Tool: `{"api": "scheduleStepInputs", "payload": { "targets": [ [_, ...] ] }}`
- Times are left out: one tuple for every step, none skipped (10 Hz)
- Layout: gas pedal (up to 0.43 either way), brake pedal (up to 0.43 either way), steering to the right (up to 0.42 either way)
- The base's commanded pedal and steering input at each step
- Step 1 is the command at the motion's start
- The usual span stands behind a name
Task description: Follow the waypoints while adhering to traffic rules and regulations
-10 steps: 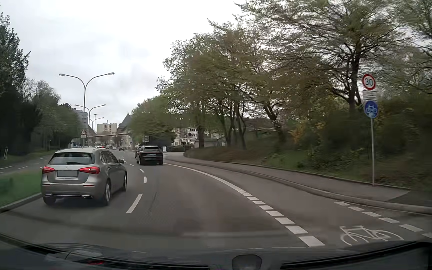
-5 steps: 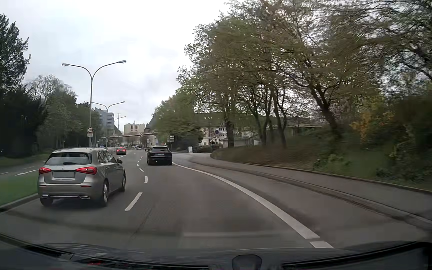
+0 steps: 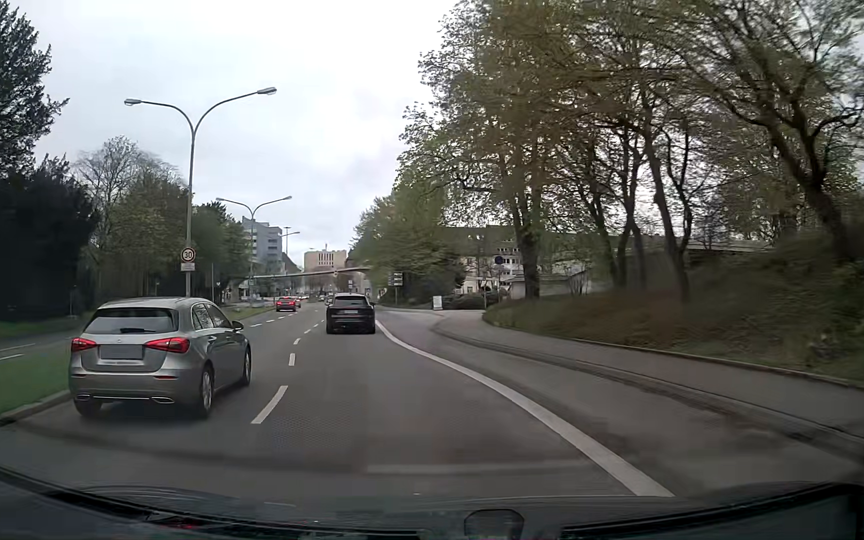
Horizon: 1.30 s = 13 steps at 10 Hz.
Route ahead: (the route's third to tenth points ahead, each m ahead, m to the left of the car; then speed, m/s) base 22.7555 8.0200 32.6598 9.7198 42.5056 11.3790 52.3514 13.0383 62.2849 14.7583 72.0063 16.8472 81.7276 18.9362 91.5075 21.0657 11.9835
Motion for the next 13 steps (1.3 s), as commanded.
{"api": "scheduleStepInputs", "payload": {
  "targets": [
    [0.087,0.000,-0.078],
    [0.087,0.000,-0.077],
    [0.087,0.000,-0.074],
    [0.087,0.000,-0.070],
    [0.087,0.000,-0.065],
    [0.087,0.000,-0.058],
    [0.087,0.000,-0.050],
    [0.087,0.000,-0.042],
    [0.087,0.000,-0.033],
    [0.087,0.000,-0.024],
    [0.087,0.000,-0.014],
    [0.087,0.000,-0.007],
    [0.087,0.000,-0.005]
  ]
}}
